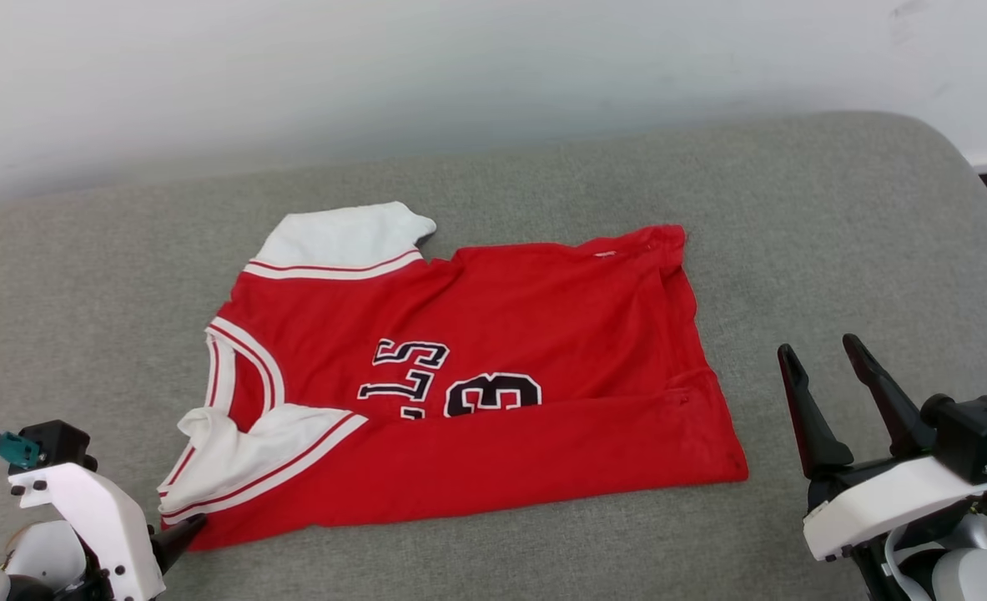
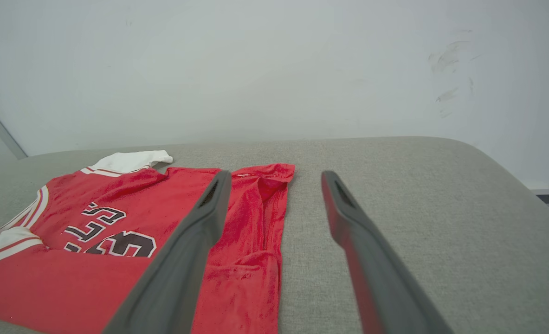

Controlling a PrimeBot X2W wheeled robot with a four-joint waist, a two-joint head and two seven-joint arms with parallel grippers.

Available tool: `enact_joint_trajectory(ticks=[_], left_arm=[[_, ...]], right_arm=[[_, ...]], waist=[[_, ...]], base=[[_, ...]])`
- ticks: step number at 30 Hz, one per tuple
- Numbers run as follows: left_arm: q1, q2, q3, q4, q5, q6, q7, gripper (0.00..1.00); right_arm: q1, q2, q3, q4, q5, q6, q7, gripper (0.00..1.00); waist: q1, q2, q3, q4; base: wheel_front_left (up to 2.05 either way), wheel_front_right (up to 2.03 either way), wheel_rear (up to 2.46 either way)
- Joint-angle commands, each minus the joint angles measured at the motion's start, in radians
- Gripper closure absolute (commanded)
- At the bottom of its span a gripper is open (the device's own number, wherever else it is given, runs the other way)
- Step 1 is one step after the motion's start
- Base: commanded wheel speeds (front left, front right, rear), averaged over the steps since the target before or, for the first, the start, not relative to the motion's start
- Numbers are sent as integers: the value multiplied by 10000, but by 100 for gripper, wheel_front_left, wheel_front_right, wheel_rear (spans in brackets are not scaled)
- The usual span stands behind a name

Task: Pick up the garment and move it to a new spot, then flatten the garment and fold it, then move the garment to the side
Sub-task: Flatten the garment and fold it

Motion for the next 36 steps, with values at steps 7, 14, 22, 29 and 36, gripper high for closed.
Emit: enact_joint_trajectory(ticks=[7,14,22,29,36], left_arm=[[-433,-458,-292,733,-8,-73,81,0],[-320,-1359,-644,1190,-399,-357,88,100],[-600,-1083,-421,808,244,-455,-1028,100],[-841,-910,-381,-367,865,-269,-1672,100],[-962,-931,-494,-1417,1287,21,-1874,100]], right_arm=[[-177,71,70,-144,248,-7,220,0],[-229,-108,-141,-81,650,-7,834,0],[-218,-1087,-731,162,1965,-7,4017,0],[-357,-1512,-1207,359,2861,-6,7511,0],[-940,-899,-936,774,2950,-6,8458,0]], waist=[[1,-1,679,-309],[1,-1,862,-257],[1,-1,693,238],[1,-1,797,899],[1,-1,1343,1375]], base=[[0,0,0],[0,0,0],[0,0,0],[0,0,0],[0,0,0]])
